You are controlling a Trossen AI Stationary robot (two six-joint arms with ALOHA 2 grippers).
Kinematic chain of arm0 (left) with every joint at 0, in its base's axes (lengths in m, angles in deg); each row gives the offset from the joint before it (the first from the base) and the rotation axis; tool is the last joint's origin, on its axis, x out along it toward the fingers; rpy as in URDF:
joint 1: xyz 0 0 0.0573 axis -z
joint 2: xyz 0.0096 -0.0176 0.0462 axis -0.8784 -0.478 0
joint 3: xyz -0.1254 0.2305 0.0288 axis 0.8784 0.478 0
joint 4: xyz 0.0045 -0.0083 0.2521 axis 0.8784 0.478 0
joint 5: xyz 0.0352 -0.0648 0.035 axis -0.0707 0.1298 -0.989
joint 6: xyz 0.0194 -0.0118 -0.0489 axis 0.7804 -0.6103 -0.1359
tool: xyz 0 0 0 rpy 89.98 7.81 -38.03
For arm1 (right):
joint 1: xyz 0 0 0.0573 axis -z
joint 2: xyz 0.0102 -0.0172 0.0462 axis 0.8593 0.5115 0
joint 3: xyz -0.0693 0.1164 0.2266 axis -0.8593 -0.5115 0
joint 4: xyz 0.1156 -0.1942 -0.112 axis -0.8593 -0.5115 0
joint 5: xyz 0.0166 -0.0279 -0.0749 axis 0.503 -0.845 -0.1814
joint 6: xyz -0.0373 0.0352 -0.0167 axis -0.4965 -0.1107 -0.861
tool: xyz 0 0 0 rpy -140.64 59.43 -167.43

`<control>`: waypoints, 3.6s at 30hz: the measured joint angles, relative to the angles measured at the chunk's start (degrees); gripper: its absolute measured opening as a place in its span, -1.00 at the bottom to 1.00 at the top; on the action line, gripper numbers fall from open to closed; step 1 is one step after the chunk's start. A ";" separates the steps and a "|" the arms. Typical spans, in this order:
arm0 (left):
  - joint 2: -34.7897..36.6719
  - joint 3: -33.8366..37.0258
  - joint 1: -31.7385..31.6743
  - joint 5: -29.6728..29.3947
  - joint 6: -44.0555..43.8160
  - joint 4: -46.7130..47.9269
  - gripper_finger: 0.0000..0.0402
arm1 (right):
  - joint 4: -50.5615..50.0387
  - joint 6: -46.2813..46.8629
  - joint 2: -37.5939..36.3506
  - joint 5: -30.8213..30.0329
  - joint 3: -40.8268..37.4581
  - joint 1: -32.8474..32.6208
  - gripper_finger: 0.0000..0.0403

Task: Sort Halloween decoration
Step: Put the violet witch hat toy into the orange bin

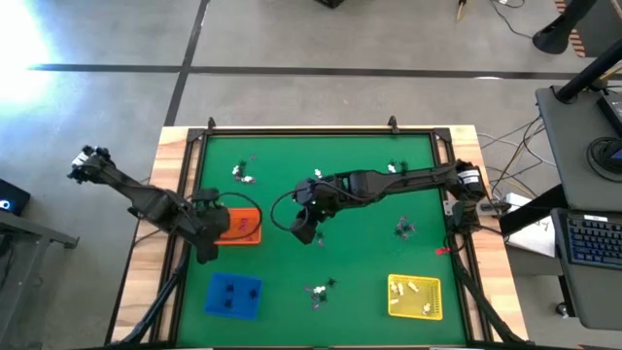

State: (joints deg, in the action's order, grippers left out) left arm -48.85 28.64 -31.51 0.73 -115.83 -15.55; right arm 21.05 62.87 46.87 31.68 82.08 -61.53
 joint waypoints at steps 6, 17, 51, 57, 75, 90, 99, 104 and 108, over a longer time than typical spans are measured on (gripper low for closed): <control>3.32 -0.13 -5.51 -8.66 1.29 1.48 -0.54 | -1.73 -0.79 0.00 -0.02 0.00 2.66 -0.37; 7.21 0.48 -22.70 -17.96 1.55 4.43 -0.54 | -8.65 -3.46 -0.13 0.14 0.00 3.46 -0.37; -10.48 4.22 -71.76 23.31 37.98 -24.62 -0.74 | -23.09 -20.32 -0.35 -4.45 -0.04 6.99 -0.37; -16.95 4.09 -78.19 38.41 42.96 -24.46 -0.69 | -22.99 -20.63 -0.33 -4.39 -0.11 7.33 -0.37; -31.51 3.61 -77.95 38.98 54.14 -24.93 -0.64 | -22.77 -20.26 -0.07 -4.36 -0.15 7.33 -0.37; -34.71 3.59 -76.40 37.64 63.07 -29.63 -0.64 | -22.15 -18.08 0.09 -4.34 -0.15 7.33 -0.37; -34.72 3.54 -76.42 36.64 62.85 -29.55 -0.64 | -22.13 -17.20 0.09 -4.34 -0.15 7.33 -0.37; -34.72 3.54 -76.42 36.52 62.97 -30.17 -0.64 | -21.87 -17.07 0.09 -4.34 -0.15 7.33 -0.37; -35.42 3.54 -76.42 36.54 62.92 -30.19 -0.64 | -21.72 -17.07 0.09 -4.34 -0.15 7.33 -0.37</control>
State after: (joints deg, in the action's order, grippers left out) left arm -84.27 32.19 -107.92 37.27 -52.91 -45.74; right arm -0.67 45.80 46.95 27.33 81.92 -54.20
